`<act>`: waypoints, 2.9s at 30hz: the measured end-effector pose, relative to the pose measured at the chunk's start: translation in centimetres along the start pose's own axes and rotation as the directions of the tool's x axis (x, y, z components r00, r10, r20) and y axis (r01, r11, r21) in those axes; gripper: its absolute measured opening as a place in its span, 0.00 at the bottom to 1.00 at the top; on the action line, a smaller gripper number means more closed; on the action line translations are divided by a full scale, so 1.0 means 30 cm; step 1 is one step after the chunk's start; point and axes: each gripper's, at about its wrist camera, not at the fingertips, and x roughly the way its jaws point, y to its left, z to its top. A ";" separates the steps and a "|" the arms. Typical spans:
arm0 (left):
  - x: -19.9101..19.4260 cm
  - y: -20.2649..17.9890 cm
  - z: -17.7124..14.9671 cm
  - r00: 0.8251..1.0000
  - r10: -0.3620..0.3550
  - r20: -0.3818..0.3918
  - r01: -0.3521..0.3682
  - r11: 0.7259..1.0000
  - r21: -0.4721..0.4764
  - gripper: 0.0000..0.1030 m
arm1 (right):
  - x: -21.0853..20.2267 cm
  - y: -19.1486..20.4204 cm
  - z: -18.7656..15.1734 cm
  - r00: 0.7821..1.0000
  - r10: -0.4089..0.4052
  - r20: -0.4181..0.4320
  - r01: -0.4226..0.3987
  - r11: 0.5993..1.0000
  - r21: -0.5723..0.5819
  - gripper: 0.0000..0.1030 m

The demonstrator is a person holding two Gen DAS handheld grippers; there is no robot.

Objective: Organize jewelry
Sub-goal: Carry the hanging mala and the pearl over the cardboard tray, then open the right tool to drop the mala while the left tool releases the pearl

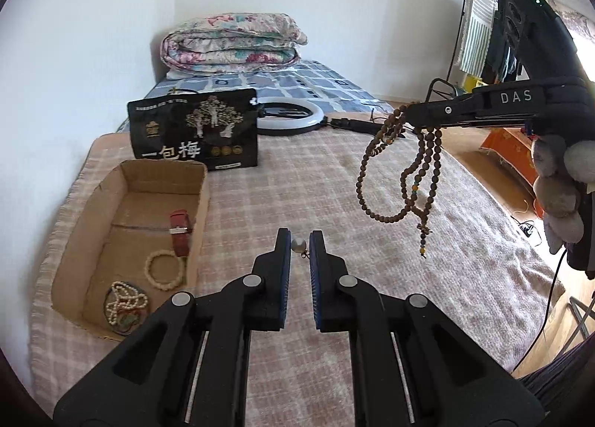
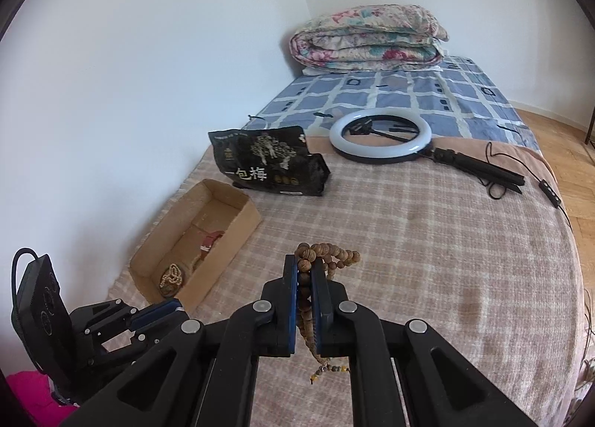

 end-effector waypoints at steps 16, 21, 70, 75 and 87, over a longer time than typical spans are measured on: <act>-0.128 0.284 -0.013 0.991 0.128 0.042 -0.125 0.989 -0.078 0.08 | 0.147 0.319 0.085 0.994 0.108 -0.017 -0.109 0.990 -0.094 0.04; -0.143 0.345 -0.005 0.987 0.153 0.047 -0.148 0.984 -0.098 0.08 | 0.183 0.391 0.112 0.990 0.140 -0.018 -0.141 0.984 -0.108 0.04; -0.143 0.536 -0.004 0.965 0.262 0.030 -0.250 0.946 -0.206 0.64 | 0.489 0.533 0.172 1.000 0.011 -0.025 -0.014 0.992 -0.125 0.88; -0.169 0.520 -0.002 0.963 0.266 0.041 -0.253 0.945 -0.207 0.64 | 0.447 0.544 0.165 0.998 -0.055 0.015 0.057 0.986 -0.157 0.95; -0.251 0.467 -0.003 0.956 0.282 0.079 -0.260 0.941 -0.217 0.73 | 0.309 0.565 0.142 0.991 -0.101 0.082 0.114 0.977 -0.181 1.00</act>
